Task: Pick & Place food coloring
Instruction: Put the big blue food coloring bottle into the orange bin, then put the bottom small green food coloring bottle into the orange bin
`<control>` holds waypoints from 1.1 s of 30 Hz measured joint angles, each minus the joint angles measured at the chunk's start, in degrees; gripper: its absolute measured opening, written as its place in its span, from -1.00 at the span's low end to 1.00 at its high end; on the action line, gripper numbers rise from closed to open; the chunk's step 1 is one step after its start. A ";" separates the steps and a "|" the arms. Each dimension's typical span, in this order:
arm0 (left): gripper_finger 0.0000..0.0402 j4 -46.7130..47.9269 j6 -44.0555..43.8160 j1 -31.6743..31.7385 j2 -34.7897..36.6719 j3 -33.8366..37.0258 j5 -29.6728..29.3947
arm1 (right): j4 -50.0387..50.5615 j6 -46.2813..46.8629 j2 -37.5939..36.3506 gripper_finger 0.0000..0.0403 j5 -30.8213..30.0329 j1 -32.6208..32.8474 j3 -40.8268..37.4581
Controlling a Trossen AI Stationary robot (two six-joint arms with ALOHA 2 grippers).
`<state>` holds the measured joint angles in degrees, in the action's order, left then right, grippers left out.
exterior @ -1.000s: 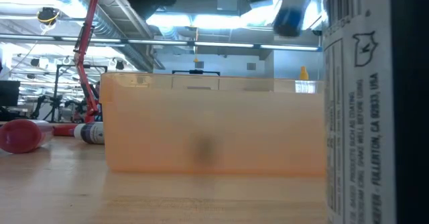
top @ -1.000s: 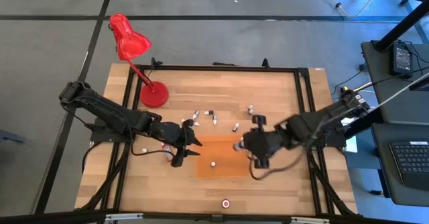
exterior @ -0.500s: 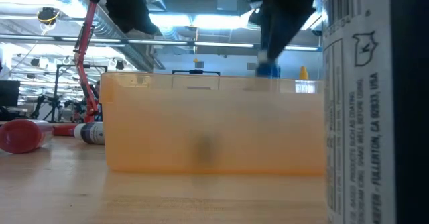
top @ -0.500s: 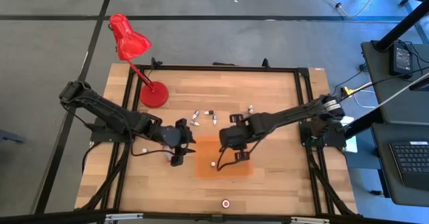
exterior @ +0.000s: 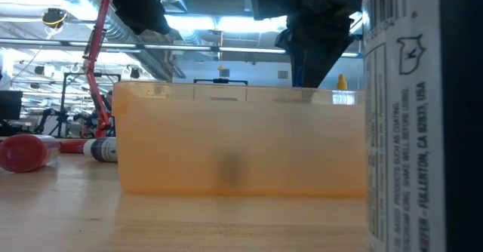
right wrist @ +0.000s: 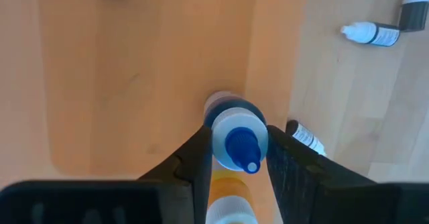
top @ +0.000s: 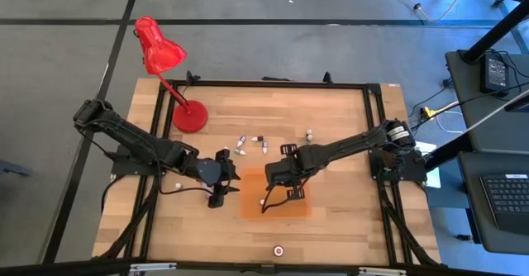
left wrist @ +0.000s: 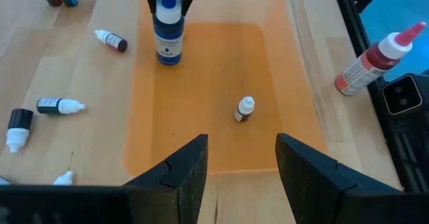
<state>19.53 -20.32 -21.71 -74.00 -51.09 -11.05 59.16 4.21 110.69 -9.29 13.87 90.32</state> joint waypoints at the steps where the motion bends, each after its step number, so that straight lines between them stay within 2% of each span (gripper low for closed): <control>1: -0.15 0.00 0.00 0.00 0.00 0.00 0.00 | -0.10 0.00 0.00 -0.37 -0.06 0.00 0.00; 14: -0.15 0.02 0.00 0.00 0.00 -0.02 0.00 | 0.67 -0.22 0.00 -0.23 -0.12 0.02 0.00; 23: -0.15 0.02 0.00 0.00 0.00 -0.02 0.00 | 1.08 -0.03 -0.02 0.05 -1.13 0.02 0.00; 28: -0.15 0.02 0.00 0.00 0.00 -0.02 0.00 | 1.36 0.03 -2.11 0.16 -1.63 0.07 0.00; 33: -0.15 1.89 0.02 0.00 0.05 -0.09 0.43 | 1.47 1.76 -6.21 0.18 -1.59 0.26 0.00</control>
<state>21.41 -20.29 -21.71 -73.95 -51.18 -10.62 60.63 5.97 104.49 -10.88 14.13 90.32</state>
